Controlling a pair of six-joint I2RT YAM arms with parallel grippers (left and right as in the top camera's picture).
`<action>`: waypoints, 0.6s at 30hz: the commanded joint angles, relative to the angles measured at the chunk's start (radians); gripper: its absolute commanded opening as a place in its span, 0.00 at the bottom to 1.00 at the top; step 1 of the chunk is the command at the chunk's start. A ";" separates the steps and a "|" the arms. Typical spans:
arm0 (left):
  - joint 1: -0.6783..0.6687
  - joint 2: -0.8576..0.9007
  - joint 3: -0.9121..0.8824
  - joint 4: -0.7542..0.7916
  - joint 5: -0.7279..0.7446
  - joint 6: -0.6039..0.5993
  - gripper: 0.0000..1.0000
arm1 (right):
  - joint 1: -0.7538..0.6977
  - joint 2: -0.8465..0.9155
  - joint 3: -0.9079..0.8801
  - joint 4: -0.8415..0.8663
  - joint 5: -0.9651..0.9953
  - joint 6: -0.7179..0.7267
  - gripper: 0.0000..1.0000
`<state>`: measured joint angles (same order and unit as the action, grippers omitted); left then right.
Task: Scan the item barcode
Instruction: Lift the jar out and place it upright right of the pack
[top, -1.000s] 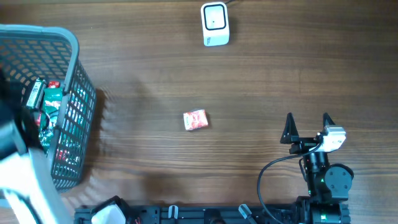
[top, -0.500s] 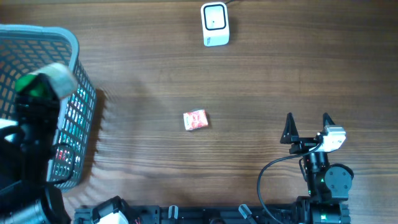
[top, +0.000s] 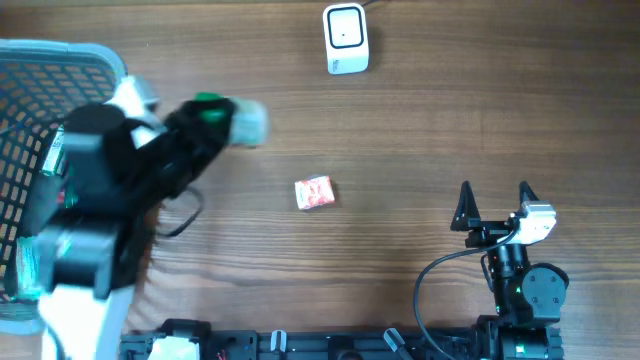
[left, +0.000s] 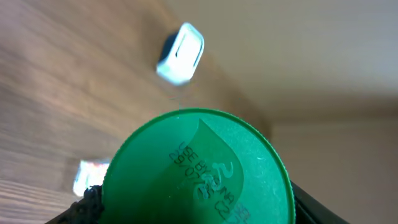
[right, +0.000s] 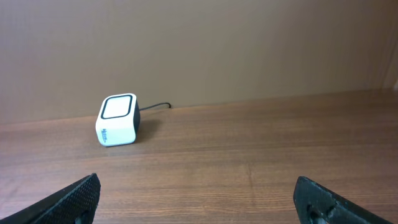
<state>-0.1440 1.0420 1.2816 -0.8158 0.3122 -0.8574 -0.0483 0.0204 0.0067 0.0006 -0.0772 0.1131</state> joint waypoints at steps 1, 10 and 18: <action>-0.171 0.139 0.002 0.045 -0.069 0.013 0.63 | 0.006 -0.006 -0.002 0.002 0.014 0.018 1.00; -0.509 0.525 0.002 0.161 -0.327 0.012 0.63 | 0.006 -0.006 -0.002 0.002 0.014 0.018 1.00; -0.684 0.764 0.002 0.244 -0.602 0.021 0.66 | 0.006 -0.006 -0.002 0.002 0.014 0.018 1.00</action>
<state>-0.7799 1.7378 1.2816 -0.5816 -0.1474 -0.8505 -0.0483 0.0204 0.0067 0.0002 -0.0769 0.1131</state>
